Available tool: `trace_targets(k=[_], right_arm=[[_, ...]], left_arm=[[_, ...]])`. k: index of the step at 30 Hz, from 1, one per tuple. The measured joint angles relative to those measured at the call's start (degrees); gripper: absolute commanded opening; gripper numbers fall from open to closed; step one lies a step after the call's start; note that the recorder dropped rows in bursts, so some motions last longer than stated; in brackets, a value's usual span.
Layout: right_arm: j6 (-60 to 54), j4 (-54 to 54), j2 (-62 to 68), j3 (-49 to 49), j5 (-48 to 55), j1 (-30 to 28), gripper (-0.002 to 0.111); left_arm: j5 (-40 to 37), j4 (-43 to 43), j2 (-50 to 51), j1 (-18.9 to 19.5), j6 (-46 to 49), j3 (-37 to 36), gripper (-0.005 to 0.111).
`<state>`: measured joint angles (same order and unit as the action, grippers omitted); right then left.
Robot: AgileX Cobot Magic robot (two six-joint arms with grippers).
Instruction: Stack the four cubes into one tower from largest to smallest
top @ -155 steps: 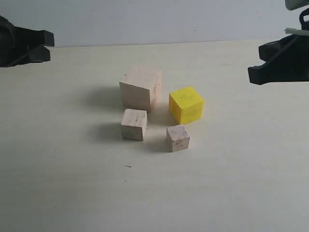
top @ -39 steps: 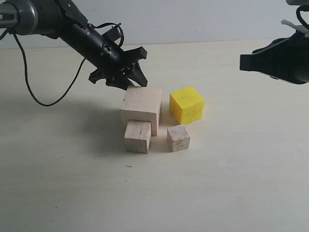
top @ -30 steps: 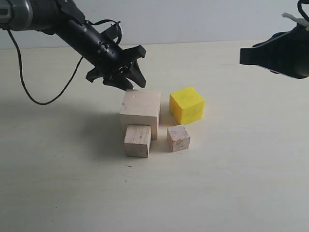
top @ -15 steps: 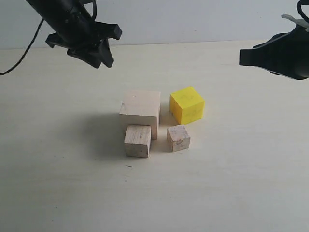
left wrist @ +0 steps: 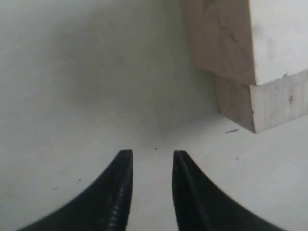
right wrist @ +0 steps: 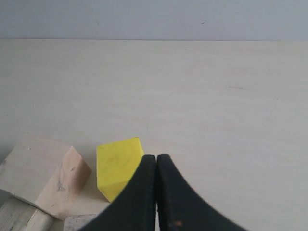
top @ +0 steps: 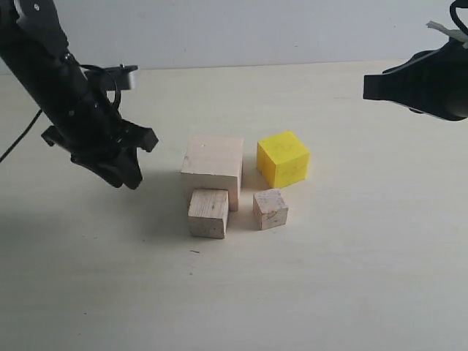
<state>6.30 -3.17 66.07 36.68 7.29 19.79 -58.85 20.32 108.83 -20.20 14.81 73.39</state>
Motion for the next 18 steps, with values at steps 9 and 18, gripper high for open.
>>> trace_targets(k=[9,18], right_arm=[[0.0,-0.11,0.0,0.0,0.12,0.0,0.0],[0.0,-0.11,0.0,0.0,0.23,0.0,0.0]], left_arm=[[5.81,7.49,0.0,0.0,12.27,-2.71,0.03],[8.24,12.15,2.08,0.0,17.7,-2.71,0.03]])
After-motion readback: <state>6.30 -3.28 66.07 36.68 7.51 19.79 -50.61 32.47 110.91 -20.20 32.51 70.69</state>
